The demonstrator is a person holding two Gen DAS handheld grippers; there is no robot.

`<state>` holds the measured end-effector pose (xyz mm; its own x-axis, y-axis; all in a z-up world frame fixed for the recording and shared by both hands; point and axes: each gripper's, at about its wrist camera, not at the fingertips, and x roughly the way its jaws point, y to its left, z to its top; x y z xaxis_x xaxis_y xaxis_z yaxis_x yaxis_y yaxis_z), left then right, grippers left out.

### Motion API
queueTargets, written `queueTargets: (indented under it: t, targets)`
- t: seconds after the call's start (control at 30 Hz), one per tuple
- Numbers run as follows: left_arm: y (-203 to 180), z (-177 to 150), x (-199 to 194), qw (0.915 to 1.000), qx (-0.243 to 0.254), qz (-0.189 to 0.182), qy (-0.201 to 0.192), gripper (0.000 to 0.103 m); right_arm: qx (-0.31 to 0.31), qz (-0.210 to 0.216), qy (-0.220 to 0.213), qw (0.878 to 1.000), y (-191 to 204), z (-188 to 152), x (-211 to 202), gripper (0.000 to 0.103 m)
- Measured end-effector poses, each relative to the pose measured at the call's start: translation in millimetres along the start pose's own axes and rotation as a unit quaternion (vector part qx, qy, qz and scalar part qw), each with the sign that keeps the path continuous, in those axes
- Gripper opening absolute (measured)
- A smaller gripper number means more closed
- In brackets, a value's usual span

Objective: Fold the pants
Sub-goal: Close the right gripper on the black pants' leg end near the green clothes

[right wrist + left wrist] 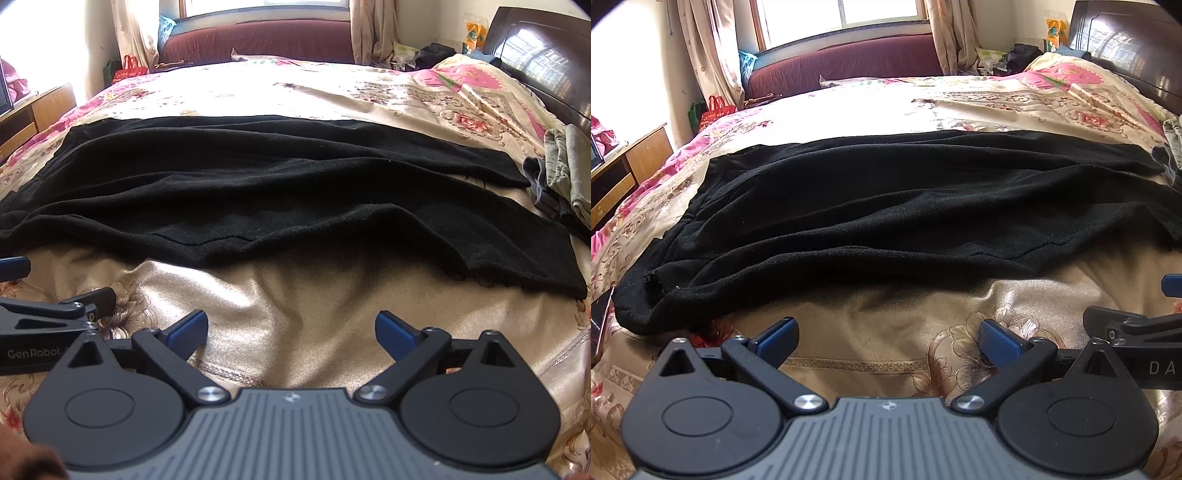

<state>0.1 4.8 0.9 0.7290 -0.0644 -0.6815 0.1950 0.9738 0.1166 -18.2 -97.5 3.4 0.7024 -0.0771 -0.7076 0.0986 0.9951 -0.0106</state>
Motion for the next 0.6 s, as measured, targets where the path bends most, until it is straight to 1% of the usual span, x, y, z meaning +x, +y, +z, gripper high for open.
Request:
queueTargets:
  t: [0.17, 0.27, 0.33, 0.43, 0.5, 0.6]
  targets:
    - [-1, 1, -2, 0.9998, 0.020, 0.005, -0.003, 0.103, -0.001, 0.013, -0.004, 1.000, 1, 4, -2, 0.096]
    - [-1, 3, -4, 0.9996, 0.028, -0.004, -0.004, 0.103, 0.005, 0.020, -0.005, 1.000, -4, 8, -3, 0.096]
    - [-4, 5, -5, 0.9994, 0.033, -0.010, -0.008, 0.103, 0.022, 0.021, -0.006, 1.000, -16, 11, -5, 0.096]
    - [-12, 8, -6, 0.9983, 0.052, -0.019, -0.018, 0.103, 0.056, 0.004, -0.007, 0.998, -43, 14, -7, 0.096]
    - [-19, 10, -6, 0.9970, 0.068, -0.026, -0.025, 0.103, 0.090, -0.009, -0.001, 0.996, -67, 14, -7, 0.096]
    - [-32, 16, -4, 0.9946, 0.087, -0.044, -0.035, 0.103, 0.160, -0.031, 0.013, 0.987, -112, 12, -5, 0.096]
